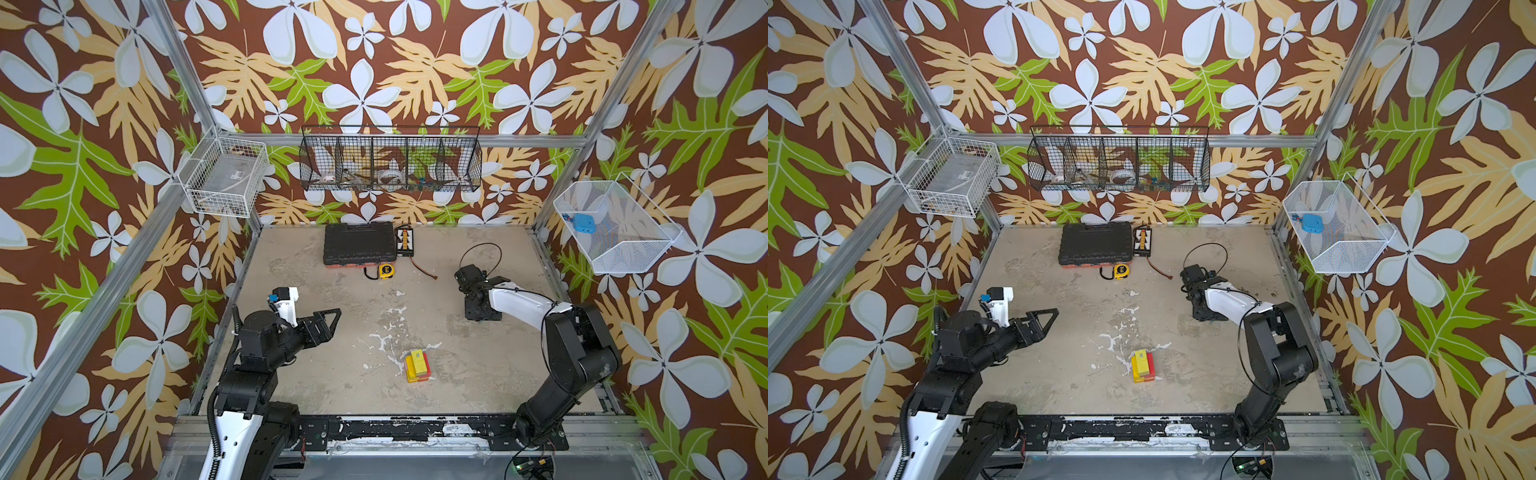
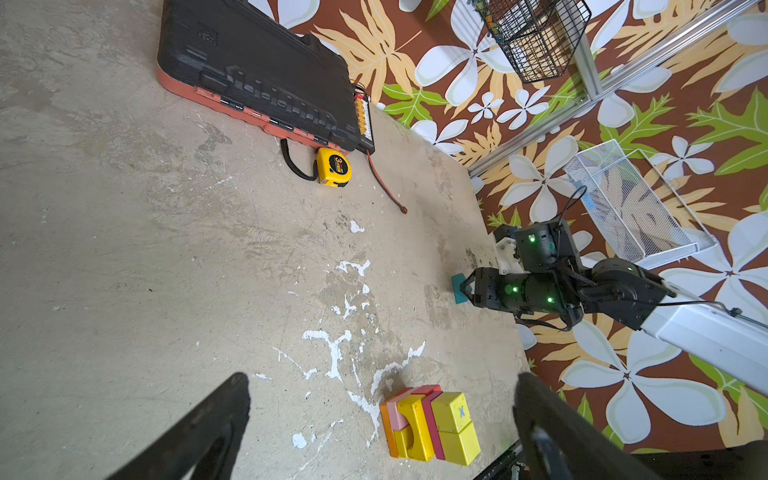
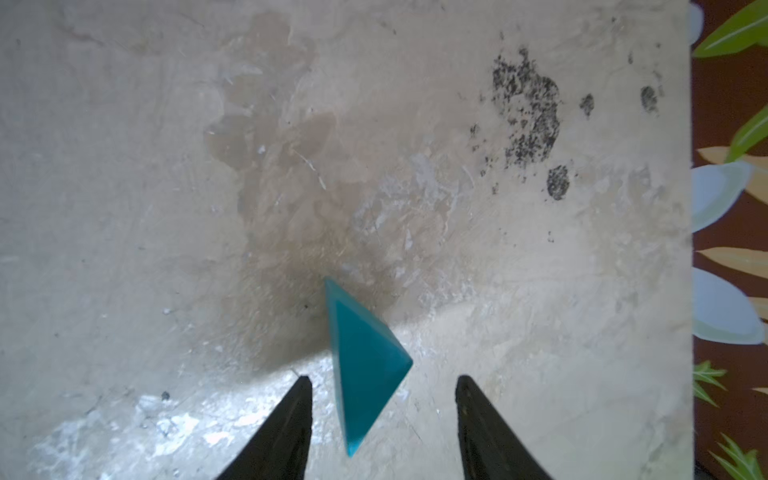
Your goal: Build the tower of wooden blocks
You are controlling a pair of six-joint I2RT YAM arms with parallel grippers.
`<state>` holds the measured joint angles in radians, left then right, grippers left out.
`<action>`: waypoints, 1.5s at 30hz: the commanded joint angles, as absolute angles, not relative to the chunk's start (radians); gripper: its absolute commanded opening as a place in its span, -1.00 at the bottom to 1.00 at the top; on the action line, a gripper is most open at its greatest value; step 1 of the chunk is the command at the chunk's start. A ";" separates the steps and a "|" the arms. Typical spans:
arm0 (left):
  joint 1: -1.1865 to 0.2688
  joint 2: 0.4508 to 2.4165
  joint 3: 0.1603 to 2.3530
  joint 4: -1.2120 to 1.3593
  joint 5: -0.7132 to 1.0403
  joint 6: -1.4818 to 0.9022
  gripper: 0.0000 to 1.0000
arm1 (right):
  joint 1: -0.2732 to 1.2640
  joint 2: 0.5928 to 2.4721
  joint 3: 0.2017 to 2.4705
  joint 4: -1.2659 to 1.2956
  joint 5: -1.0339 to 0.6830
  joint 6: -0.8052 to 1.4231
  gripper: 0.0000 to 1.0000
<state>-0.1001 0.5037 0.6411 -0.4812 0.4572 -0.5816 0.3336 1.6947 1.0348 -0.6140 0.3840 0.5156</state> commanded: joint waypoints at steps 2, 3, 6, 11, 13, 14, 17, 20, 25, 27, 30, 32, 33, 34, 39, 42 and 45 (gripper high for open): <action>-0.100 0.503 0.640 -0.471 0.465 -0.568 1.00 | 0.315 1.687 1.028 -0.553 0.272 0.482 0.16; -0.099 0.501 0.640 -0.471 0.465 -0.569 1.00 | 0.308 1.690 1.028 -0.551 0.264 0.482 0.16; -0.099 0.500 0.640 -0.471 0.463 -0.570 1.00 | 0.287 1.694 1.019 -0.536 0.236 0.479 0.14; -0.099 0.503 0.640 -0.471 0.466 -0.568 1.00 | 0.269 1.697 1.019 -0.535 0.232 0.479 0.12; -0.099 0.500 0.640 -0.471 0.465 -0.568 1.00 | 0.265 1.698 1.021 -0.533 0.229 0.479 0.11; -0.098 0.501 0.639 -0.471 0.465 -0.568 1.00 | 0.264 1.701 1.022 -0.534 0.229 0.479 0.10; -0.100 0.499 0.638 -0.471 0.465 -0.568 1.00 | 0.259 1.705 1.023 -0.533 0.229 0.479 0.04; -0.099 0.499 0.638 -0.470 0.465 -0.569 1.00 | 0.254 1.714 1.026 -0.537 0.235 0.480 -0.01; -0.099 0.499 0.638 -0.471 0.465 -0.568 1.00 | 0.249 1.721 1.032 -0.541 0.238 0.480 -0.07; -0.098 0.500 0.638 -0.471 0.465 -0.569 1.00 | 0.247 1.722 1.035 -0.542 0.246 0.481 -0.11; -0.099 0.498 0.638 -0.471 0.465 -0.568 1.00 | 0.248 1.727 1.037 -0.546 0.255 0.484 -0.22; -0.099 0.497 0.638 -0.471 0.466 -0.569 1.00 | 0.248 1.732 1.038 -0.550 0.265 0.485 -0.34; -0.099 0.497 0.639 -0.471 0.466 -0.569 1.00 | 0.249 1.733 1.039 -0.554 0.275 0.489 -0.39; -0.100 0.497 0.638 -0.471 0.465 -0.570 1.00 | 0.248 1.735 1.037 -0.557 0.279 0.492 -0.43; -0.099 0.496 0.639 -0.471 0.465 -0.569 1.00 | 0.253 1.726 1.034 -0.569 0.322 0.507 -0.63; -0.099 0.497 0.638 -0.470 0.465 -0.569 1.00 | 0.293 1.724 1.048 -0.608 0.435 0.541 -0.64; -0.100 0.496 0.638 -0.470 0.464 -0.569 1.00 | 0.346 1.757 1.077 -0.666 0.557 0.585 -0.64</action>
<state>-0.1001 0.4973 0.6403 -0.4808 0.4572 -0.5781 0.3176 1.7382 1.0569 -0.5980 0.4053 0.5293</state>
